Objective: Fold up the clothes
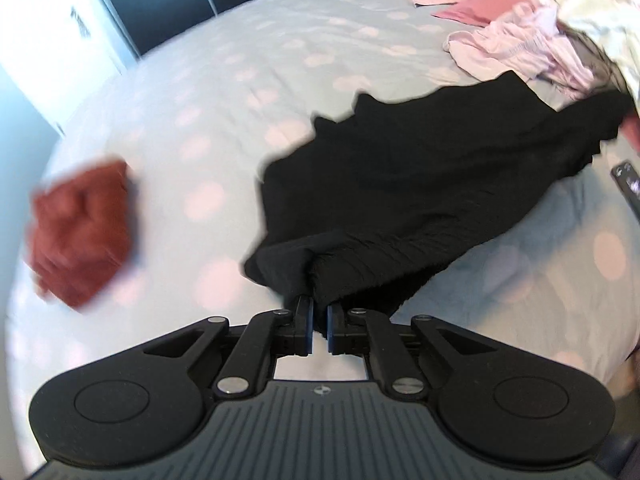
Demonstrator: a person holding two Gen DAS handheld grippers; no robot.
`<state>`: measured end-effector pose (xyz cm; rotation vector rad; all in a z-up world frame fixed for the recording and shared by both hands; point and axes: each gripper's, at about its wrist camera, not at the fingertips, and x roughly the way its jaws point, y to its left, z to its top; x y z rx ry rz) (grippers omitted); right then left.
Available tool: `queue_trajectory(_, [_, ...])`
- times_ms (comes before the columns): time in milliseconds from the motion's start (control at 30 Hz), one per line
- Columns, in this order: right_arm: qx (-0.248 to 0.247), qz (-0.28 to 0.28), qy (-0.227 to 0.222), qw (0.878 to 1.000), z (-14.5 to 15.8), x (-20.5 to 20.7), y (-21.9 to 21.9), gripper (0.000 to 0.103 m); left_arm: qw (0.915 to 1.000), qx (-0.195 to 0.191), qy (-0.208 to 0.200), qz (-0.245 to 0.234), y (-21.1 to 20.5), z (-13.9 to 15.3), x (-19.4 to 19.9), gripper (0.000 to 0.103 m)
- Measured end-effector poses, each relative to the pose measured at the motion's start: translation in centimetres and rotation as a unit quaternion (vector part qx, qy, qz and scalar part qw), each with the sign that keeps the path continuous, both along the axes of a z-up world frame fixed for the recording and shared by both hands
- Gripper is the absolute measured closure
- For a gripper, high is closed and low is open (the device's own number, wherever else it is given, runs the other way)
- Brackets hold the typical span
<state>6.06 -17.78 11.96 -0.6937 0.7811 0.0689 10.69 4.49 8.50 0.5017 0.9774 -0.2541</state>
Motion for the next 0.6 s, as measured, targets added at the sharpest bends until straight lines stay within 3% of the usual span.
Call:
queue_trajectory(67, [-0.083,0.019,-0.055,0.995,3.2,-0.6,0.7,0.103,0.9995,0.027,-0.013,-0.012,0.3,3.1,-0.1,0.099])
queue_trajectory(100, [-0.097,0.022,-0.071,0.993,5.1,-0.9,0.6,0.103,0.9997,0.018,-0.012,-0.015,0.8,4.7,-0.2,0.099])
queue_trajectory(200, [-0.039,0.019,-0.075,0.996,9.7,-1.4,-0.4,0.103,0.9997,0.01,0.001,-0.021,1.3,7.3,-0.8,0.099])
queue_trajectory(300, [0.062,0.015,-0.062,0.996,11.5,-1.7,-1.1,0.103,0.999,0.026,0.024,-0.026,0.7,6.0,-0.8,0.099])
queue_trajectory(400, [0.156,0.019,-0.014,0.988,8.4,-2.1,-0.1,0.098,0.9981,0.045,0.036,-0.024,0.6,3.6,-1.3,0.099])
queue_trajectory(600, [0.227,0.026,0.078,0.97,-3.0,-3.3,5.4,0.098,0.9978,0.042,0.051,0.006,3.5,0.2,-0.8,0.099])
